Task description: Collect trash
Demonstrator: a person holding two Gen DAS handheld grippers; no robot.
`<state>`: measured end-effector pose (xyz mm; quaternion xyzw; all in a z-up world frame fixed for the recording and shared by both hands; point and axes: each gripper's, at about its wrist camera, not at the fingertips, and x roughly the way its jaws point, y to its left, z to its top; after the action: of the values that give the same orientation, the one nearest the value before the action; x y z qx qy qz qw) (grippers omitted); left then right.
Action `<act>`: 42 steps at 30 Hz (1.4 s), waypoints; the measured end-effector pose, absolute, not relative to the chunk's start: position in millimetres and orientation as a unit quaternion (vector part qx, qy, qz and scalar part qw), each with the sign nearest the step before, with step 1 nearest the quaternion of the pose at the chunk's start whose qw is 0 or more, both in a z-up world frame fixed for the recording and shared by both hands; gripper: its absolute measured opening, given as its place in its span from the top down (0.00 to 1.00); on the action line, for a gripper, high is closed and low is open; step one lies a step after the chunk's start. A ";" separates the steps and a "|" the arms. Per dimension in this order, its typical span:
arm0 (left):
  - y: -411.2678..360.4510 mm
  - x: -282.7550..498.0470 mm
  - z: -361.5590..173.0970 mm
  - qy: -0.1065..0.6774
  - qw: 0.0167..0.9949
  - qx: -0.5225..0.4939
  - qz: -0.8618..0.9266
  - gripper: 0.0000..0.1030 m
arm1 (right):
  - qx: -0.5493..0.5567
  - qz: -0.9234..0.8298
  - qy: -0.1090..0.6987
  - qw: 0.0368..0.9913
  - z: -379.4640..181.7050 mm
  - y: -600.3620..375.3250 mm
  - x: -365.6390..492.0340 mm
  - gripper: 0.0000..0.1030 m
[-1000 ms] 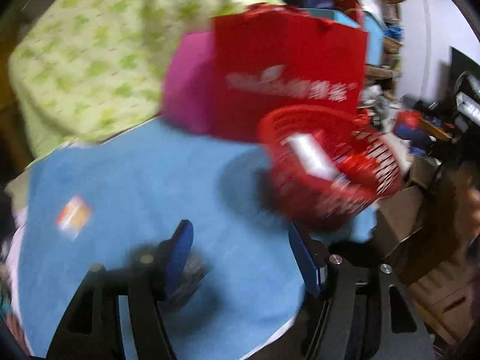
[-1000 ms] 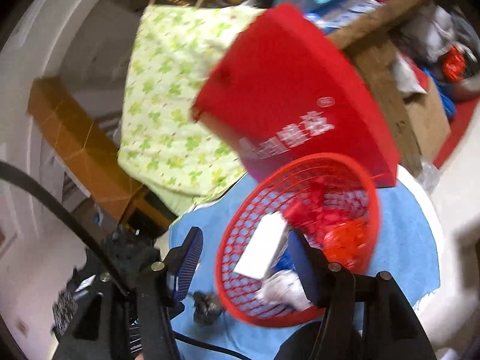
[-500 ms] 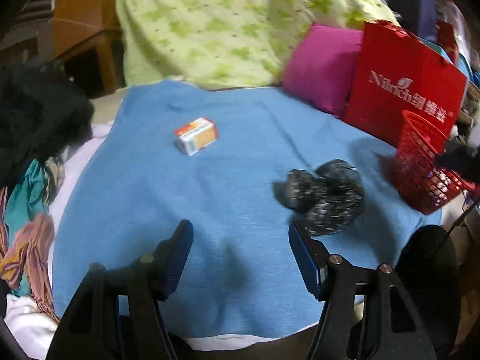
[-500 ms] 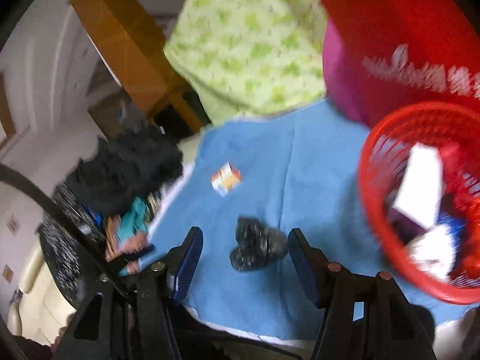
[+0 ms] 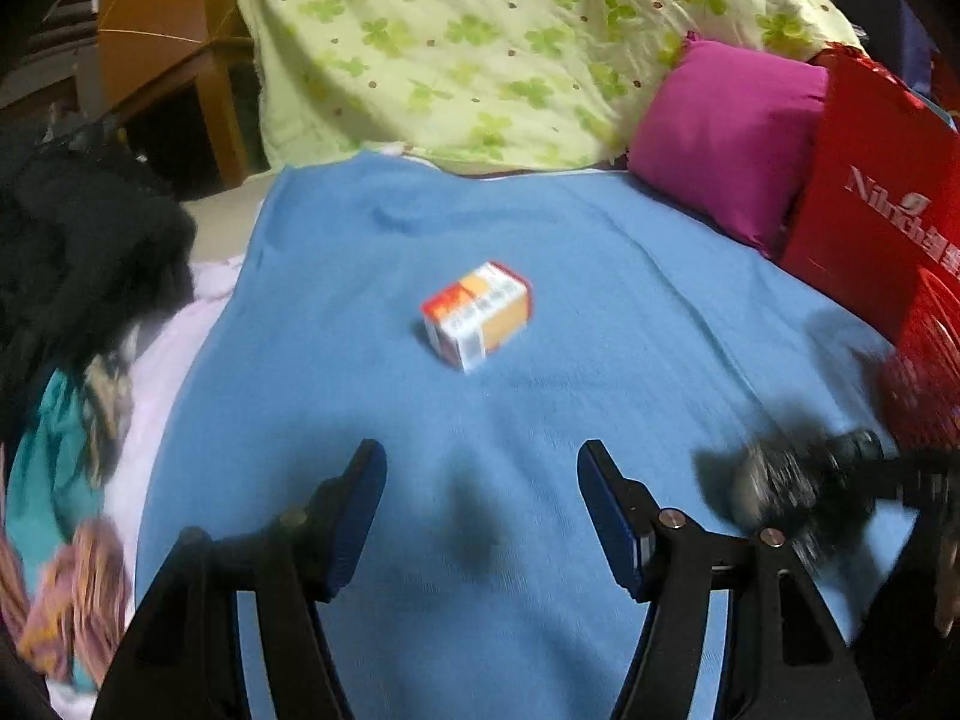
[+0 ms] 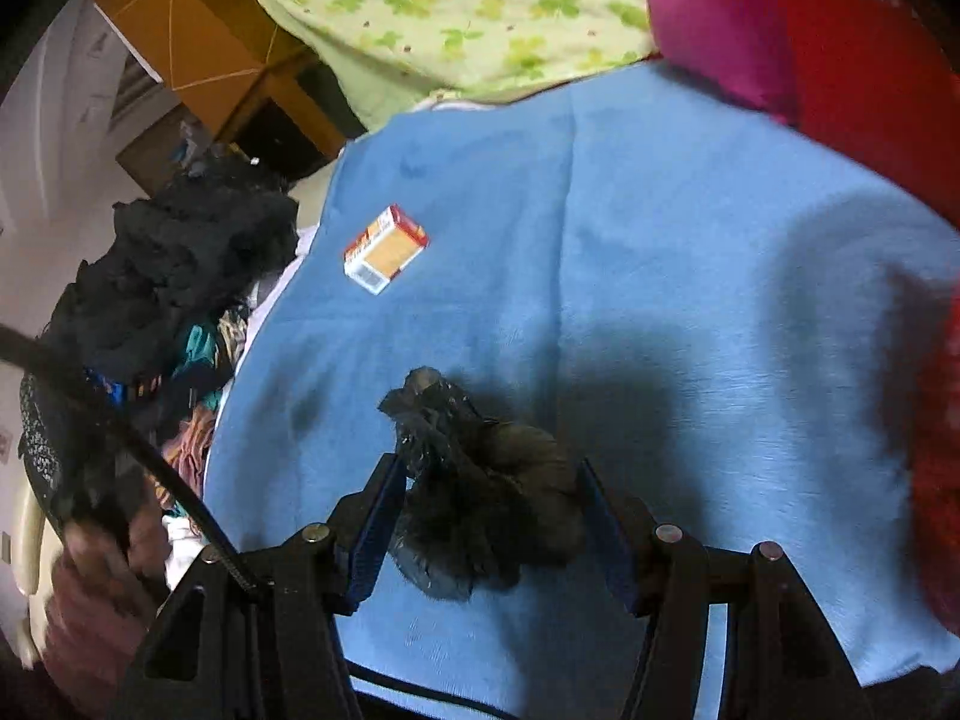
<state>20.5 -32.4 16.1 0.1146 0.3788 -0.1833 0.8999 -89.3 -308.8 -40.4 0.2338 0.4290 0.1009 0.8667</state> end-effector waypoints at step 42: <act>-80.2 190.5 -65.6 0.436 0.847 0.174 -0.250 0.29 | 0.244 0.155 0.421 0.860 -77.4 -288.1 -80.8 0.67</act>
<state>190.5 -80.2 -65.6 0.1736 0.4361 -0.2496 0.8470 -80.8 -288.1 -77.4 0.2437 0.4210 0.1553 0.8598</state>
